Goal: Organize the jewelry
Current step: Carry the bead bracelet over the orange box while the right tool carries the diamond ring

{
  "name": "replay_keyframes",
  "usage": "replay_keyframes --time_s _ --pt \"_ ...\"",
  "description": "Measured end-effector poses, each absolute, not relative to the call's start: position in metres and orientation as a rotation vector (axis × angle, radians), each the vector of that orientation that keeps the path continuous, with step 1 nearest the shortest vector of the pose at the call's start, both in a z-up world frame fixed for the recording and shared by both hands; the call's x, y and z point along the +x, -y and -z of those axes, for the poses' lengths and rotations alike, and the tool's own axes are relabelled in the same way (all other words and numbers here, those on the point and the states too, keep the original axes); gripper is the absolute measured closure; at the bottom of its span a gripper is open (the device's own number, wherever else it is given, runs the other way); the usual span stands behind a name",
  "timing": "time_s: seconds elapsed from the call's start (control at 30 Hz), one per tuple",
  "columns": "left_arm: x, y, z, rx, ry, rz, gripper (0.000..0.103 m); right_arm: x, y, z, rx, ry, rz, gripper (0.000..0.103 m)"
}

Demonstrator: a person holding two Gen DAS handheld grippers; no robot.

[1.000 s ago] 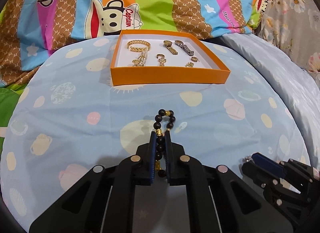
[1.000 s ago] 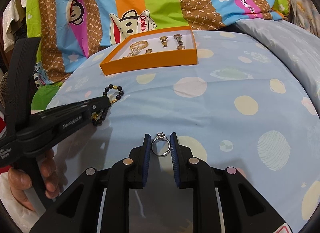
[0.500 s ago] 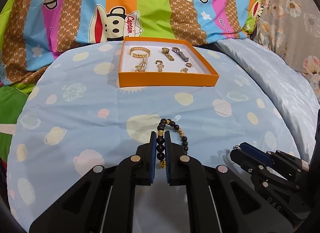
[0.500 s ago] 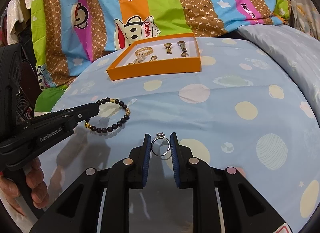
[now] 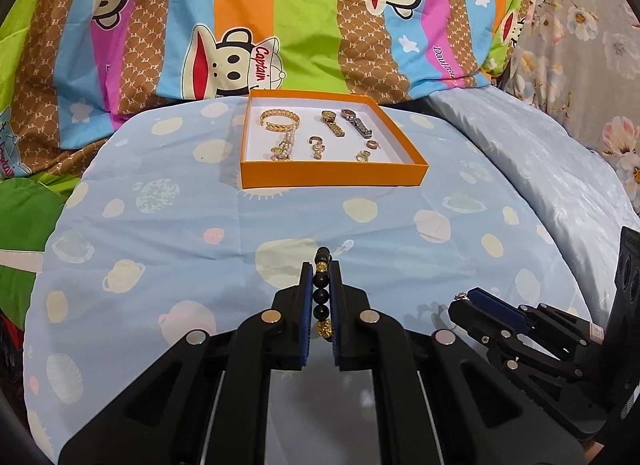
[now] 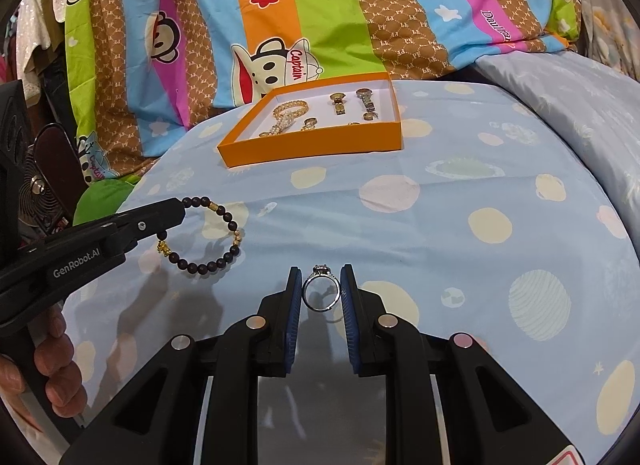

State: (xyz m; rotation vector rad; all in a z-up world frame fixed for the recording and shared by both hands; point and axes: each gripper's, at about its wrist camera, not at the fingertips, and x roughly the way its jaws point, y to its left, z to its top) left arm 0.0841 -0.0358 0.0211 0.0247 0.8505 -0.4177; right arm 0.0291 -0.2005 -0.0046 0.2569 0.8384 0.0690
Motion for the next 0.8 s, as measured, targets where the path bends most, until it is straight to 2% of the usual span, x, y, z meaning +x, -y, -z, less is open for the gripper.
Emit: replay_keyframes --time_s 0.8 --pt "0.083 0.023 -0.061 -0.003 -0.767 0.404 0.096 0.03 0.209 -0.024 0.246 -0.765 -0.075 0.084"
